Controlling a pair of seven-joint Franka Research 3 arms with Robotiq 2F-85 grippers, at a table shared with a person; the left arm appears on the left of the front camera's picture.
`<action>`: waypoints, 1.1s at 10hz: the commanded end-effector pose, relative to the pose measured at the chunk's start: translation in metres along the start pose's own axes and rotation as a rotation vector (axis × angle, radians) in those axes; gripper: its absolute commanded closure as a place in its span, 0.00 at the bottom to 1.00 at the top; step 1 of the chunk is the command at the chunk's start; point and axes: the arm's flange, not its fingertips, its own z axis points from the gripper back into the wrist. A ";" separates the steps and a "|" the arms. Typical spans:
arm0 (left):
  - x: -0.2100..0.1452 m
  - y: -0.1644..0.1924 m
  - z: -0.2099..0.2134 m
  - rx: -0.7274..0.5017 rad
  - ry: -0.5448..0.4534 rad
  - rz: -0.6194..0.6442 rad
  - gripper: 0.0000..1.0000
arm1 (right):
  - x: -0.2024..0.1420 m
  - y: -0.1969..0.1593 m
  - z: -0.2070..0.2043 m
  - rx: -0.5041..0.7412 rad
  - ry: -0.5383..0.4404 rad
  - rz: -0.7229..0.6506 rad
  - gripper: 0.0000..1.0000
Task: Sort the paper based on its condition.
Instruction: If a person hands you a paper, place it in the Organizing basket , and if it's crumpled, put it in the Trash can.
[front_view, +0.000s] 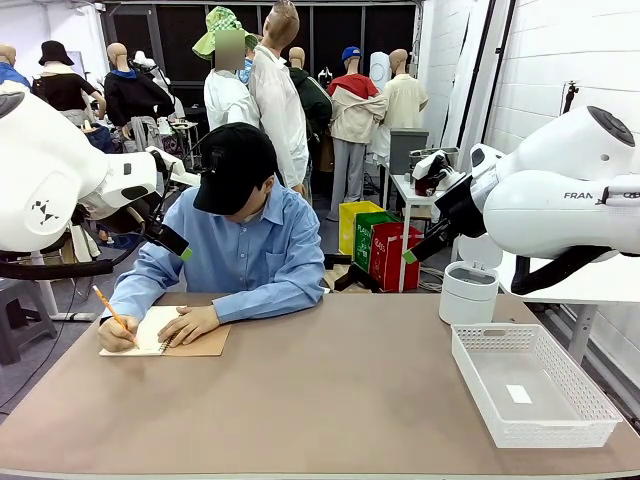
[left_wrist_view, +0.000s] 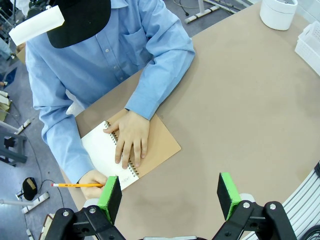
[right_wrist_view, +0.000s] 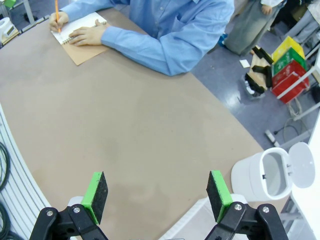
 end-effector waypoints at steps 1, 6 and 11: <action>0.000 0.000 0.001 0.002 -0.003 0.000 0.00 | 0.000 0.000 0.000 -0.003 0.004 0.009 0.00; 0.000 0.000 0.001 0.002 -0.003 0.000 0.00 | 0.000 0.000 0.000 -0.003 0.004 0.009 0.00; 0.000 0.000 0.001 0.002 -0.003 0.000 0.00 | 0.000 0.000 0.000 -0.003 0.004 0.009 0.00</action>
